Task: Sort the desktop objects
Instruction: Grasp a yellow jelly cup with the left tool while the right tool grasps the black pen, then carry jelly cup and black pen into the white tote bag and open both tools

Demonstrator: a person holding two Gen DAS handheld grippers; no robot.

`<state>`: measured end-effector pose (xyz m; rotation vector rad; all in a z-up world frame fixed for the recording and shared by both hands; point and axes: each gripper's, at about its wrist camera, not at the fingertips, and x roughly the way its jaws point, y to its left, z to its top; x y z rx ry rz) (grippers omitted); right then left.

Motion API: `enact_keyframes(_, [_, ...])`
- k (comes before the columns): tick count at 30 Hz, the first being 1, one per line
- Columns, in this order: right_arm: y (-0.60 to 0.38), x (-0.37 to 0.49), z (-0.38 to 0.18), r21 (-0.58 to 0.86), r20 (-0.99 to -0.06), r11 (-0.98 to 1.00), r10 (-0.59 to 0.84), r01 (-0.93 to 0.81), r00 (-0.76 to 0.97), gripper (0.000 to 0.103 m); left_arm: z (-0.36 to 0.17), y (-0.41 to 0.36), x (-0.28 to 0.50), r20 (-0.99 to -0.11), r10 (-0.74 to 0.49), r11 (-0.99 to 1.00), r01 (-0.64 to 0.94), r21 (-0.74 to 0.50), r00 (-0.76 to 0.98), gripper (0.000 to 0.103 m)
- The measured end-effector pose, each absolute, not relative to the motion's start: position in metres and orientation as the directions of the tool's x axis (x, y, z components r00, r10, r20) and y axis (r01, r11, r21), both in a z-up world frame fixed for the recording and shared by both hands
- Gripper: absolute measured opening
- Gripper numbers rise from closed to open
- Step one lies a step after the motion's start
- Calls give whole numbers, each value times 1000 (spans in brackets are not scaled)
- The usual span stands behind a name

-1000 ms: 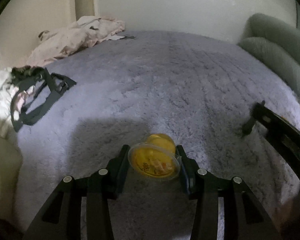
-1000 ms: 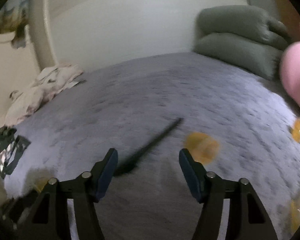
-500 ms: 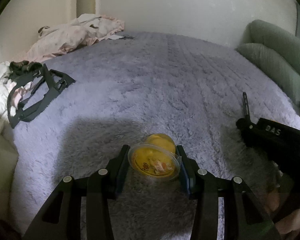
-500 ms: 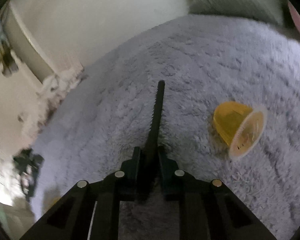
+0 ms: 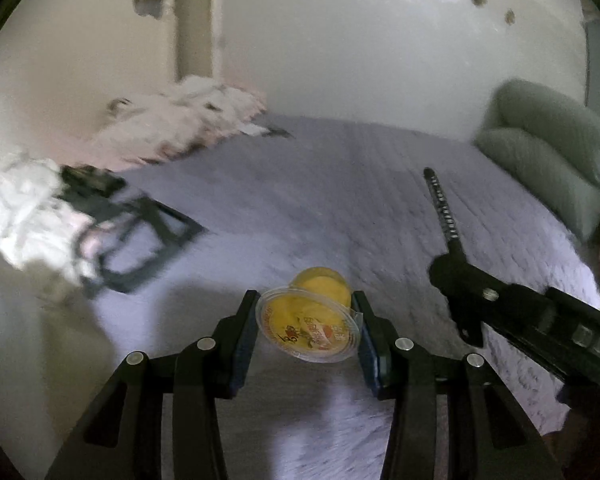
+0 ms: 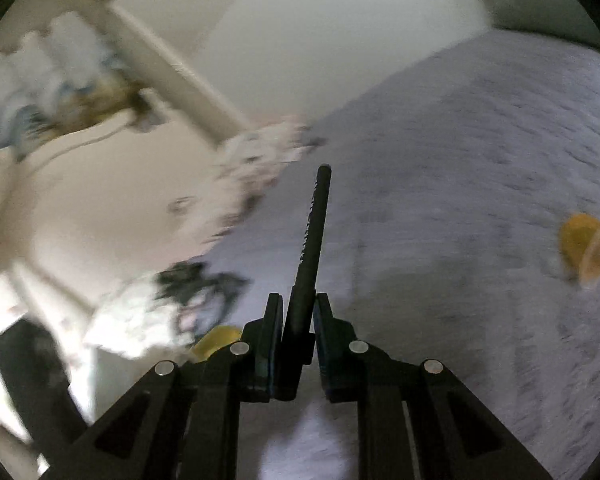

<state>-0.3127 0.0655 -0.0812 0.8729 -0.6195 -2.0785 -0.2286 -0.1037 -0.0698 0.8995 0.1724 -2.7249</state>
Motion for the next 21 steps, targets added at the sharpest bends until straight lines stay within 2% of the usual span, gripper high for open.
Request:
enact_keyframes(6, [43,-289,-41,707,-251,-401,-913,583,-323,16,-22,-145,-192,-616,-268,-918,391,-71,-741,45])
enact_keyframes(10, [18,-271,-23,708,-203,-293,-956,642,-212,16,1,-165,-161,-594,-354,-877,476,-55,-722,45])
enact_keyframes(12, [6,-262,-16,709,-191,-254,-967,658,-167,16,11,-180,-142,-584,-353,-863,496,-99,-731,45])
enact_keyframes(17, [-39,-242,-9,783,-71,-9,-995,622,75,16,29,-213,-93,-561,-420,-803,580,-137,-713,45])
enact_keyframes(21, [-80,-217,-10,793,-122,3,-979,609,163,16,29,-239,-61,-571,-568,-699,713,-45,-593,45])
